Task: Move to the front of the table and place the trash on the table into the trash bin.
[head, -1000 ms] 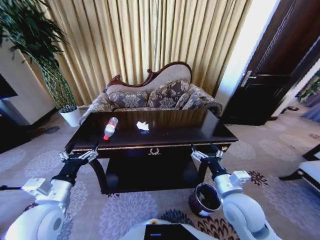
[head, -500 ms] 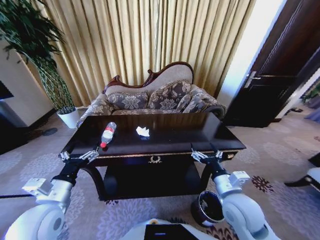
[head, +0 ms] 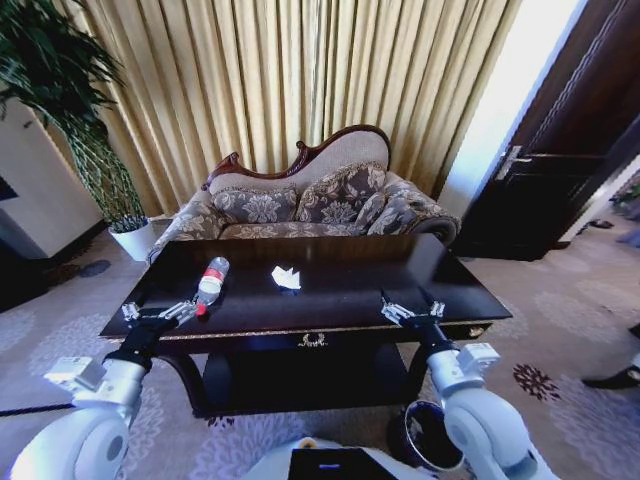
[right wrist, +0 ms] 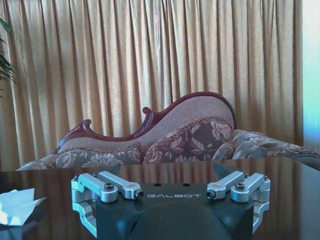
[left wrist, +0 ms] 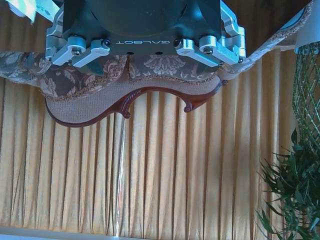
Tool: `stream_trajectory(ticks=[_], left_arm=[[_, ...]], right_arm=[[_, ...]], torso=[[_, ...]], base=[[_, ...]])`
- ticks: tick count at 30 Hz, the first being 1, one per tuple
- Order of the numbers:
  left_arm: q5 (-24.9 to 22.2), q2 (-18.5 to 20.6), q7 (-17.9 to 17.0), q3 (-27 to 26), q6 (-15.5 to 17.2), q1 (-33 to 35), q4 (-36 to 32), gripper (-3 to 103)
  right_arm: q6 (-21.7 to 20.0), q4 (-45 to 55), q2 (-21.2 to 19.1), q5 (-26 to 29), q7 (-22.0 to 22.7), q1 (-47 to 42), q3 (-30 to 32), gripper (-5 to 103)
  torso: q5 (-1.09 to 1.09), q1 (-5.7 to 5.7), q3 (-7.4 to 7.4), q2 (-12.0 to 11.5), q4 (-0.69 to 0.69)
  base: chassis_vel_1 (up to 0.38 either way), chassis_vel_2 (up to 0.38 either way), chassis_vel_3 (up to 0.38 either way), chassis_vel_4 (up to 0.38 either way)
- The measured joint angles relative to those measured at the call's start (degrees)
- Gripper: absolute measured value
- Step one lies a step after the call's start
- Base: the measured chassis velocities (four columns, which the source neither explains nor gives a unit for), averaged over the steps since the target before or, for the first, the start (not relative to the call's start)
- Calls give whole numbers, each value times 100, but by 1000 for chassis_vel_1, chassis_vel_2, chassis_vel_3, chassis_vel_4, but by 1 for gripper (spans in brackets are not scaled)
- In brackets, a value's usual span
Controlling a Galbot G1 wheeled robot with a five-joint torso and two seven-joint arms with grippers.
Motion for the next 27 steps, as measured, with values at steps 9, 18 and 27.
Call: stream_trajectory(ticks=[9,18,27], left_arm=[[-10,-17,-11,0,-24,15,0,100],[-60,-64,-24,-6,-109,37,0,100],[-79,-216,-38,83,-110,-14,0,100]], right_arm=[[164,-96,-400,204,19,22,-97,100],[155,-323,-1762,1723,42,683,-295,100],[134,-1170,-2862,2500,-176,1932,-921,100]], torso=[[0,2,1,-1,0],[0,-3,-1,1,1],[0,-1,0,0,0]], base=[[-59,62,59,-69],[0,0,0,0],[0,0,0,0]])
